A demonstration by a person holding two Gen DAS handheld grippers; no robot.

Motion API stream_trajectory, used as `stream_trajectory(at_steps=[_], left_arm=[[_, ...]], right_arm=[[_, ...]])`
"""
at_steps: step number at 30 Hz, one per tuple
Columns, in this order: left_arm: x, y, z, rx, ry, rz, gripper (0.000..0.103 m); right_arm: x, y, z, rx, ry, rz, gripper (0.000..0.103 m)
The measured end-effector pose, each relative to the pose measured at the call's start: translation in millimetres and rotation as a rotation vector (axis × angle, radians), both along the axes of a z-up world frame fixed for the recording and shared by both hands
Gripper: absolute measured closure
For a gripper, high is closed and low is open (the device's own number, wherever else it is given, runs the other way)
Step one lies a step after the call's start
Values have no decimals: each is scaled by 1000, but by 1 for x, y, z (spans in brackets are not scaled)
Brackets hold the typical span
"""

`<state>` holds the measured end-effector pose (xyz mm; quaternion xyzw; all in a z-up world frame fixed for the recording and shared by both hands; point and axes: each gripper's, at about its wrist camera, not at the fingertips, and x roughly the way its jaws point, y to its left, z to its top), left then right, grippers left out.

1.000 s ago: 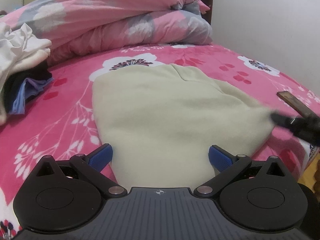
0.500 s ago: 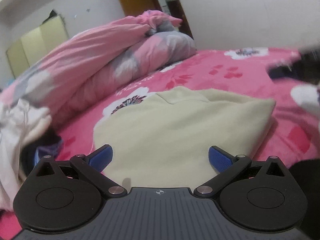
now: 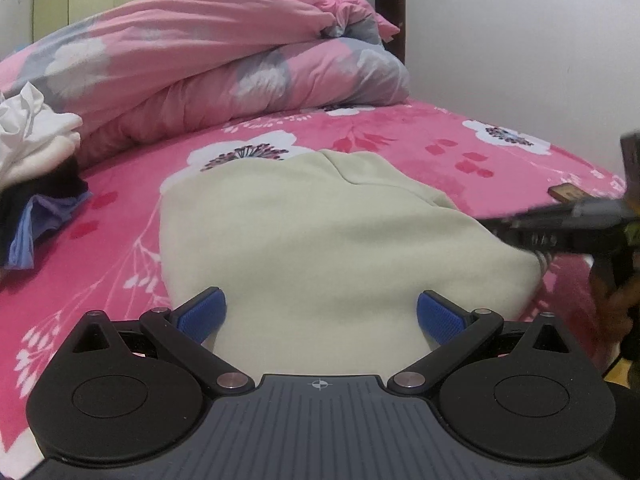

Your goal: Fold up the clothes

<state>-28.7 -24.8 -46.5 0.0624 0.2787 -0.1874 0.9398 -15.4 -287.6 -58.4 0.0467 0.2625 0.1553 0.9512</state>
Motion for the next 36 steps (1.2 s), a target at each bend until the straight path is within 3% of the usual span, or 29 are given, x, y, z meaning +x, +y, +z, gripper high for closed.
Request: stream_trajectory(at_steps=[5,9,10,13,15,21,28,29,31,33,36], left_arm=[[0,0,0,-7,-6,-3,0],[0,1,0,-7,-7,-14,0],[0,1,0,-5,-8,-15,0],[0,5,-1,-20,-4,-19,0],[0,5,-1,-22,-7,-19,0],[0,4,0,-21,-3,-16,0],[-2,6,-3,-33,-15,-21,0],[-3,7,-4,-36,-19,-21,0],[-3,7,-4,-40,-26,-23,0],[-4,8,-5,-44,-29,-27,0],[-3,9,-4,-48,-30,-31,0]], right_arm=[[18,1,41,-30,-95,-12,103],[59,0,25,9,7,8,102],[64,-1,21,11,28,-6,94],[75,-3,14,4,80,-56,90],[70,-2,29,-40,54,-87,89],[77,4,55,-2,24,-46,89],[113,-24,50,231,141,-71,88],[121,-31,47,280,176,-79,86],[137,-43,40,411,248,-82,73],[150,-50,35,517,294,-71,71],[169,-48,27,551,354,-67,69]])
